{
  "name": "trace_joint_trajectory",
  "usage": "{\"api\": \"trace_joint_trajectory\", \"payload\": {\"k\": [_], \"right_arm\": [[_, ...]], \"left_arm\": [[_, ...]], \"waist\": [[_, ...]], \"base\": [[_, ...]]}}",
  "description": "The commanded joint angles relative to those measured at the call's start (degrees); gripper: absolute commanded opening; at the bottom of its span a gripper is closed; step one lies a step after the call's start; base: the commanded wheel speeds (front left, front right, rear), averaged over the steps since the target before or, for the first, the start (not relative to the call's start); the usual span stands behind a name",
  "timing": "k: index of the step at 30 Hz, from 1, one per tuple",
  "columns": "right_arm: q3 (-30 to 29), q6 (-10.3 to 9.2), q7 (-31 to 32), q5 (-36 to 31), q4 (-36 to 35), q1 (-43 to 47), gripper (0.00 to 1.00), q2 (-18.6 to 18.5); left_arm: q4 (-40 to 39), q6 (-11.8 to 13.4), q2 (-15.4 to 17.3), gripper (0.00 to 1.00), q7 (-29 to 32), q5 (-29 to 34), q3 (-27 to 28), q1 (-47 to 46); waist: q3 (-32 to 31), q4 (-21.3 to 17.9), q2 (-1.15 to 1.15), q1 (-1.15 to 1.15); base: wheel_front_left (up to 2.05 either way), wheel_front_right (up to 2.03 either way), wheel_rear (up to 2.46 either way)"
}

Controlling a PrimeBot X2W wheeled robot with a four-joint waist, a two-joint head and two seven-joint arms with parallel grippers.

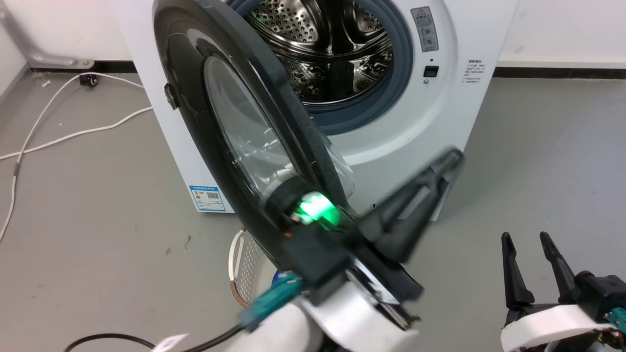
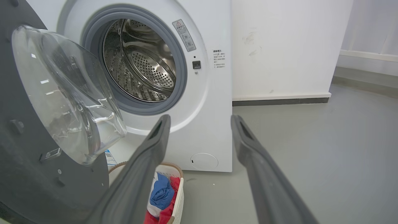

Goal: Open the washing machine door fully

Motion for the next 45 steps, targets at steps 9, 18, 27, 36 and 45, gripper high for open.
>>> {"api": "trace_joint_trajectory", "payload": {"k": [9,18,27,36,45], "right_arm": [[-0.4,-0.01,0.0,0.4,1.3,-0.5,1.00,0.2],[0.1,-0.01,0.4,0.6,1.9,-1.1,1.00,0.2],[0.9,-0.01,0.5,1.3,2.7,-1.4,1.00,0.2],[1.0,-0.01,1.3,-0.1,3.2,-1.7,1.00,0.2],[0.4,-0.01,1.5,0.4,3.7,-2.1,1.00,0.2]], "left_arm": [[10.0,1.5,0.0,0.00,11.1,-7.1,-10.3,4.7],[20.8,6.7,0.0,0.00,12.1,-7.9,-10.2,7.2],[30.3,9.0,0.1,0.00,5.5,-9.0,-5.2,5.1],[34.7,11.1,0.7,0.00,1.1,-10.5,-1.7,3.9],[33.9,13.1,1.7,0.00,0.7,-10.2,-1.4,5.2]], "waist": [[-0.3,-1.1,0.00,0.00],[-0.4,-1.3,0.00,0.00],[-0.2,-1.5,0.00,0.00],[0.1,-1.5,0.00,0.00],[0.9,-0.3,0.00,0.00]], "base": [[0.00,0.00,0.00],[0.00,0.00,0.00],[0.00,0.00,0.00],[0.00,0.00,0.00],[0.00,0.00,0.00]]}}
